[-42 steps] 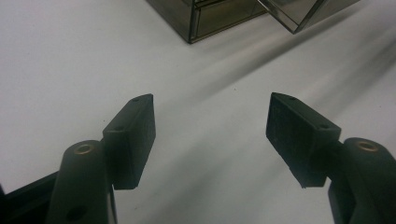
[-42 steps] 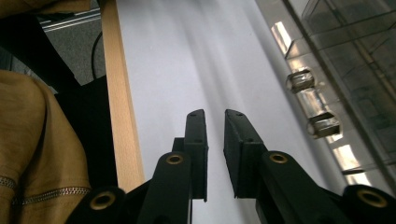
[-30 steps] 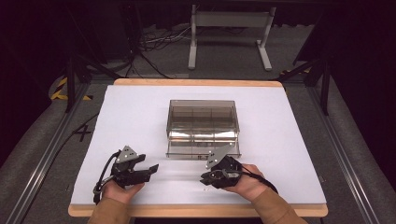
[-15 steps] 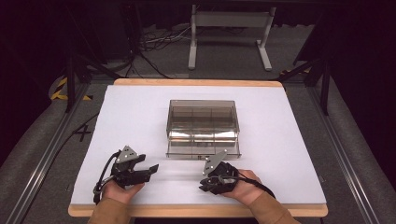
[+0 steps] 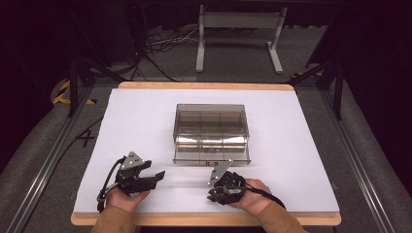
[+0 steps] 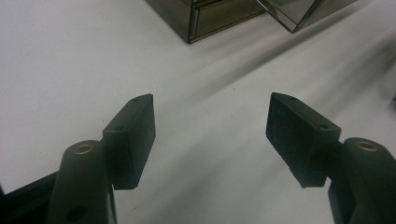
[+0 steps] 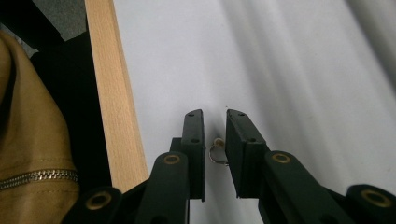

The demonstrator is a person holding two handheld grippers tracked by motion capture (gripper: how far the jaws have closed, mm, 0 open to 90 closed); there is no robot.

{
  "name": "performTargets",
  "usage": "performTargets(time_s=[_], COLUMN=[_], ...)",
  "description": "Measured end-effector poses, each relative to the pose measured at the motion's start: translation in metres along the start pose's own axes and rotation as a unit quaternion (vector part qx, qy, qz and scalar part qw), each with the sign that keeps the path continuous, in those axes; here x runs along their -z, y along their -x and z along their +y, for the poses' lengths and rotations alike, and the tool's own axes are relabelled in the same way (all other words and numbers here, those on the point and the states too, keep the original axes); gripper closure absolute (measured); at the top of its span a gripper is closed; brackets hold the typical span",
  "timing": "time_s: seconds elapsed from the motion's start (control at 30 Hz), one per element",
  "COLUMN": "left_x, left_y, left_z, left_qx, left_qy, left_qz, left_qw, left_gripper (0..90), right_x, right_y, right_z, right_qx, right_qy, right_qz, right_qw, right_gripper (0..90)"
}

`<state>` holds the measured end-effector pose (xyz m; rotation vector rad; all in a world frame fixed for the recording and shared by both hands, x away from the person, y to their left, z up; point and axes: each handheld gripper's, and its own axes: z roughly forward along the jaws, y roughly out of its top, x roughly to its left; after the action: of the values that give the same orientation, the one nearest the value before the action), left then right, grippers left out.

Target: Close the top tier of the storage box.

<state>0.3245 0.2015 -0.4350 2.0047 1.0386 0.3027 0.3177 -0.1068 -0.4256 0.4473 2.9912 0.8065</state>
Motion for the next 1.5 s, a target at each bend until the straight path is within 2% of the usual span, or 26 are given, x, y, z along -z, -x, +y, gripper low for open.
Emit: performTargets(time_s=[0.3,0.7,1.13,1.5], left_x=[0.000,0.000,0.000,0.000], left_y=[0.000,0.000,0.000,0.000], left_z=[0.000,0.000,0.000,0.000], left_qx=[-0.001,-0.001,0.001,0.002], left_qy=[-0.001,-0.001,0.000,0.000], left_qz=[0.000,0.001,0.001,-0.001], left_qw=[1.0000,1.0000,1.0000,1.0000], left_gripper=[33.6,33.6,33.5,33.6], right_x=[-0.001,0.001,0.019,0.036], right_y=[-0.002,-0.001,0.000,0.002], right_z=[0.000,0.001,0.006,0.012], right_qx=[0.003,0.000,0.000,0.001], right_qy=[-0.005,-0.003,0.021,0.041], right_qz=[-0.017,-0.013,-0.010,-0.017], right_qw=[0.9998,0.9999,0.9997,0.9990], right_gripper=[84.4,84.6,84.6,84.5])
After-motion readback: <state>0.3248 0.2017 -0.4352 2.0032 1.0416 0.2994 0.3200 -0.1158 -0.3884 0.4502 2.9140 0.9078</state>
